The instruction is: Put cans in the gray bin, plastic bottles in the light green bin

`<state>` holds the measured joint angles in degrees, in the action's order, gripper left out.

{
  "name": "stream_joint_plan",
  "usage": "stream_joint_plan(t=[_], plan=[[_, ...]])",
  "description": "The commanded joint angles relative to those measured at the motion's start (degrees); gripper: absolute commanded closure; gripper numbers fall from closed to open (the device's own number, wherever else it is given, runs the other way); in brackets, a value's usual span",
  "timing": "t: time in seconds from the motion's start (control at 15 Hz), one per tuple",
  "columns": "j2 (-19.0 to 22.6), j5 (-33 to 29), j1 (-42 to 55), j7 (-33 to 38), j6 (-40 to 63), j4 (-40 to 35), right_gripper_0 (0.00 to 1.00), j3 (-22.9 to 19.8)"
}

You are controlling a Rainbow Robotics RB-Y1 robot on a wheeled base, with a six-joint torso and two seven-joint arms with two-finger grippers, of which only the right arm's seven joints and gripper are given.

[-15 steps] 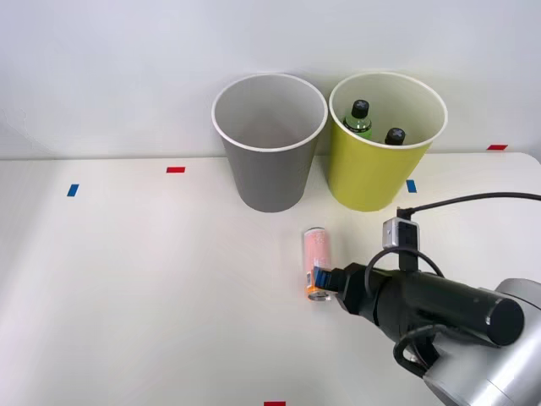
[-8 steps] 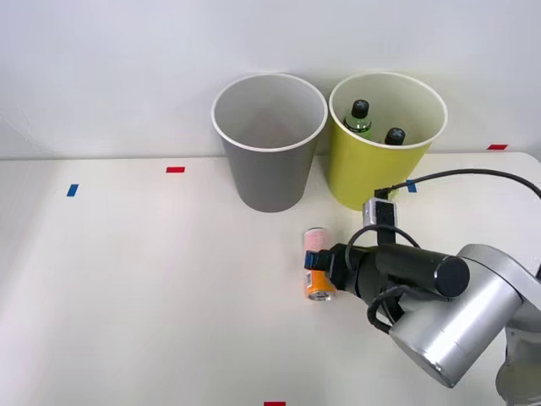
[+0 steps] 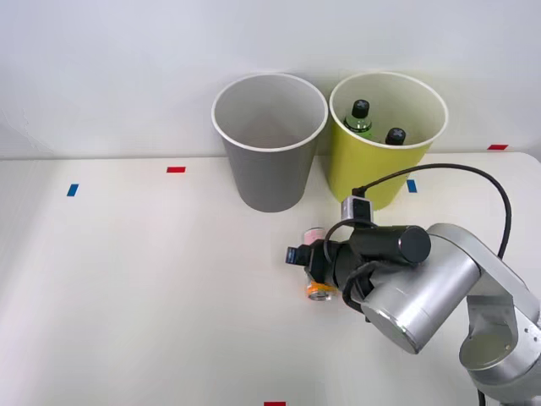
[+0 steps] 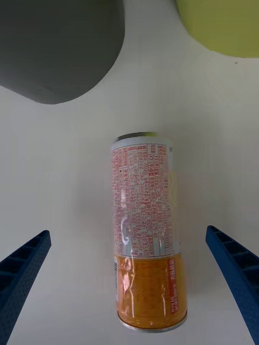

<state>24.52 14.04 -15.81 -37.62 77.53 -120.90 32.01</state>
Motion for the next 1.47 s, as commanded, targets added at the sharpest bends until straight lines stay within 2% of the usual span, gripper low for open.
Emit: stream_joint_plan(t=[0.07,0.33,0.67,1.13,1.47], plan=[[-2.1,-1.5,-1.0,0.9,2.6,0.0,0.00,-0.1],[-2.2,-2.1,-1.1,1.1,2.6,1.4,0.00,-0.2],[-6.3,-3.8,-6.8,1.1,5.4,9.7,0.00,-0.3],[-6.1,-3.6,-7.3,0.9,7.6,10.4,0.00,-1.7],[-10.9,-5.1,-10.1,0.8,7.6,17.4,0.00,-2.8]])
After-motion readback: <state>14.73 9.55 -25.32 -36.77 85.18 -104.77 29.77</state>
